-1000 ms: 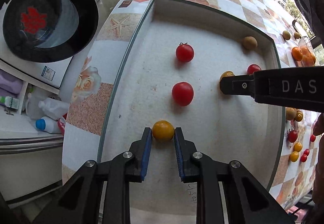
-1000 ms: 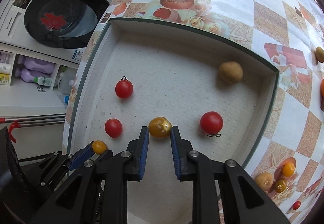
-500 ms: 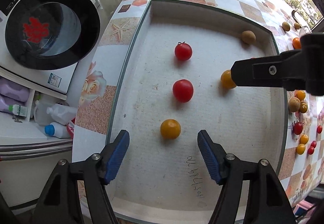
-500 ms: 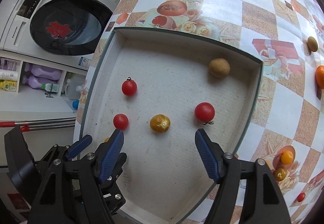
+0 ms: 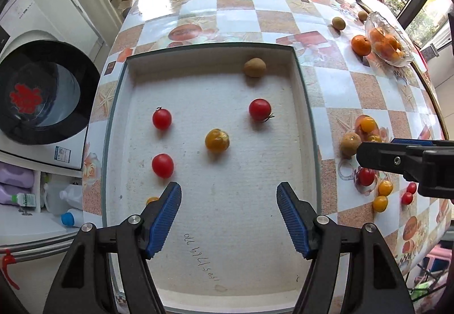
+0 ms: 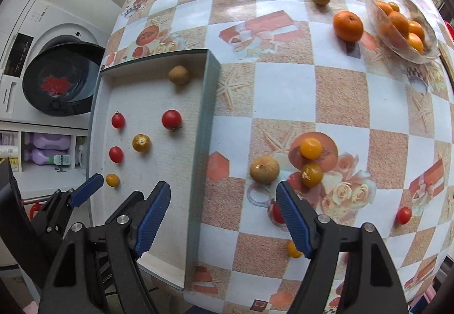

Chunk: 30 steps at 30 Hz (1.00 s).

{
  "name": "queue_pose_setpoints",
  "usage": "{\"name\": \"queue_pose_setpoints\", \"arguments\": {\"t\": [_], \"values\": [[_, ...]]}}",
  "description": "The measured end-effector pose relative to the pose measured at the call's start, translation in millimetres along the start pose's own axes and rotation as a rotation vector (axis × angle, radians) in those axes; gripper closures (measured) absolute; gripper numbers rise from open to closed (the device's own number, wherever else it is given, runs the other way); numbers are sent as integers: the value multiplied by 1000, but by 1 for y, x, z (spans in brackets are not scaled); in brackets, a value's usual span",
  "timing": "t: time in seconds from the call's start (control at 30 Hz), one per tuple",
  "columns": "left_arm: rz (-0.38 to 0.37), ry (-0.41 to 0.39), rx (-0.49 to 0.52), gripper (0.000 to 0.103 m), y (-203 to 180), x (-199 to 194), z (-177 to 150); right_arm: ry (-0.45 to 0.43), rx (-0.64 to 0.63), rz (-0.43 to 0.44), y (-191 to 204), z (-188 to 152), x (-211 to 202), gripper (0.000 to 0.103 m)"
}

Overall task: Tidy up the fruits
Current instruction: 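Move both open tools back from the tray toward the remaining tomatoes, then grasp a yellow cherry tomato with the left tool while the right tool grasps a red tomato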

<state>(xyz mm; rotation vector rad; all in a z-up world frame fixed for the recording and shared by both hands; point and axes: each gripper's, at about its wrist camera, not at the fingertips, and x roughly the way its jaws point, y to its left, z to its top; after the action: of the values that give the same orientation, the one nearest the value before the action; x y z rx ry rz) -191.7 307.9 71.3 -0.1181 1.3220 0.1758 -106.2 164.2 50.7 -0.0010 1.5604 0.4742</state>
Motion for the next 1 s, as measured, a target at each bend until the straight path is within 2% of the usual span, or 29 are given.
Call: {"name": "queue_pose_setpoints", "arguments": {"t": [0.23,0.43,0.7,0.9,1.0], "values": [[-66,-17,91,32,-56,-3,26,-12,192,-76,-89,-32,-14,23],[-113,11,139,32,-101,15,49,-26,295,-121,-141,-50,-21,23],[-126,67,179,32,-141,46,71,-46,329,-147,-176,-55,-19,23],[-112,107,203,32,-158,67,74,-46,317,-159,-189,-47,-10,23],[-98,128,201,32,-162,74,74,-38,303,-171,-181,-44,0,23]]}}
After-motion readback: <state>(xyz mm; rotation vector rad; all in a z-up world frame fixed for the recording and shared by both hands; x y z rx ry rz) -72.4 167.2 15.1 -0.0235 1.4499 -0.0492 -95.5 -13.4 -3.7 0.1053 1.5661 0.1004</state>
